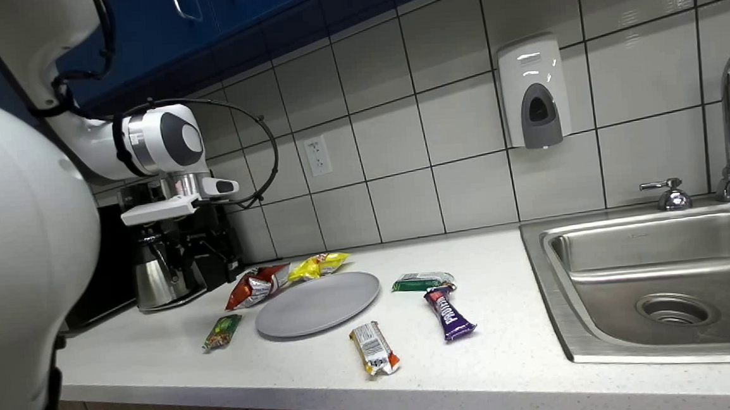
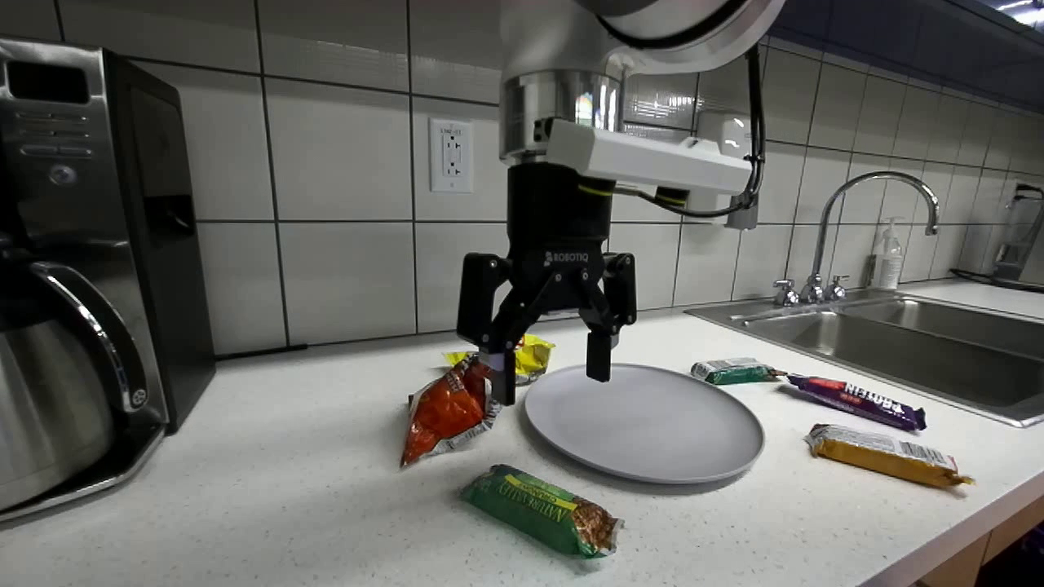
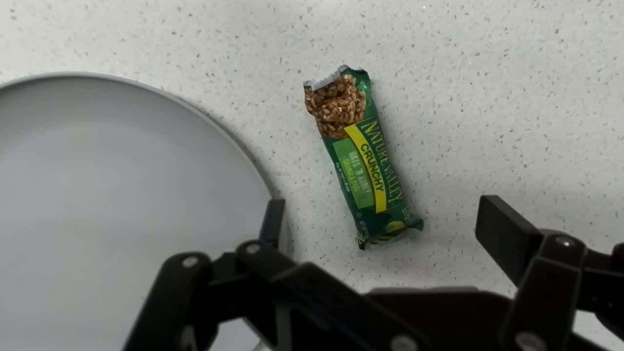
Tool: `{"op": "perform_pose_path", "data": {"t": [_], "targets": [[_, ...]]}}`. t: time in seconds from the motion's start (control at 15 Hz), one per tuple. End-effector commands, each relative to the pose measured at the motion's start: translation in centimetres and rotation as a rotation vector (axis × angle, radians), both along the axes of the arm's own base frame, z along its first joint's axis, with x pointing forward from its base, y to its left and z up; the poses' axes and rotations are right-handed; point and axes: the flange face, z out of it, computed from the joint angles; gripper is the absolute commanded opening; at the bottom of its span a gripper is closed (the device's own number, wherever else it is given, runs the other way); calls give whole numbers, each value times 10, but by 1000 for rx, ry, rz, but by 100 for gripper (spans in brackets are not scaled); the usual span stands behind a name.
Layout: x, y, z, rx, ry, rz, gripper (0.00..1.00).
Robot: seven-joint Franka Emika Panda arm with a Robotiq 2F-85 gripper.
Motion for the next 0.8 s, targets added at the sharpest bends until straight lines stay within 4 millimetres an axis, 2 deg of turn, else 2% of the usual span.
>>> {"op": "perform_pose_path", "data": {"t": [0.0, 0.73], "targets": [[0, 1, -13, 3, -3, 75, 100], [4, 10, -60, -13, 19, 214, 100]]}}
